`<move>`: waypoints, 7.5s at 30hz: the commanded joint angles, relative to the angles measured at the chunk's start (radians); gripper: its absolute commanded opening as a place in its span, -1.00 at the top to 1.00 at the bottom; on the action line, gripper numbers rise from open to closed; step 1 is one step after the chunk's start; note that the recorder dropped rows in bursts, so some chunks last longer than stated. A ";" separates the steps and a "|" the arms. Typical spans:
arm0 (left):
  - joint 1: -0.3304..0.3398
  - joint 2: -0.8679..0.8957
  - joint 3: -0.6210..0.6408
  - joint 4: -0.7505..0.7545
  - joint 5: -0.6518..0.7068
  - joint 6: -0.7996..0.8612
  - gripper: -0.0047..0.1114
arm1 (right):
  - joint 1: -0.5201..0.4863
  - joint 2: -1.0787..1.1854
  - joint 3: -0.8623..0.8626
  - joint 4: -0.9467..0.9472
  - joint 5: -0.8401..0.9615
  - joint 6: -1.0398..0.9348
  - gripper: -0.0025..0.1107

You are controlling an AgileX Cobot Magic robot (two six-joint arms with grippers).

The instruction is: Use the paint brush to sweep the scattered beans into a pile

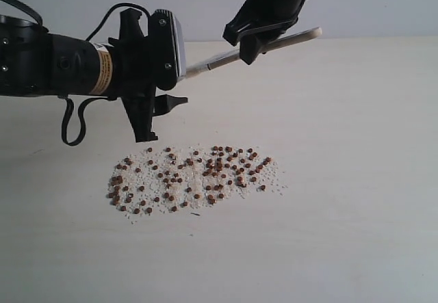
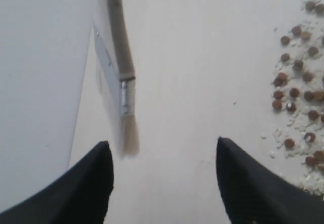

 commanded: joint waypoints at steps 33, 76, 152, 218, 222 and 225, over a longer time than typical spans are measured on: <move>-0.009 0.232 -0.208 -0.108 -0.064 0.040 0.35 | 0.002 -0.014 -0.003 0.089 -0.002 0.003 0.96; -0.004 0.185 -0.208 -0.423 -0.045 -0.100 0.92 | -0.085 -0.452 0.266 -0.251 -0.434 0.356 0.45; -0.126 0.070 0.083 -0.744 -0.473 -0.248 0.92 | 0.072 -0.615 1.273 -0.427 -1.850 0.679 -0.28; -0.126 0.130 0.083 -0.742 -0.522 -0.249 0.92 | 0.072 -0.490 1.264 -0.248 -1.960 0.676 -0.31; -0.126 0.130 0.083 -0.742 -0.522 -0.251 0.92 | 0.072 -0.467 1.246 -0.246 -1.956 0.667 -0.31; -0.126 0.130 0.083 -0.740 -0.522 -0.257 0.92 | 0.072 -0.457 1.237 -0.246 -1.960 0.669 -0.31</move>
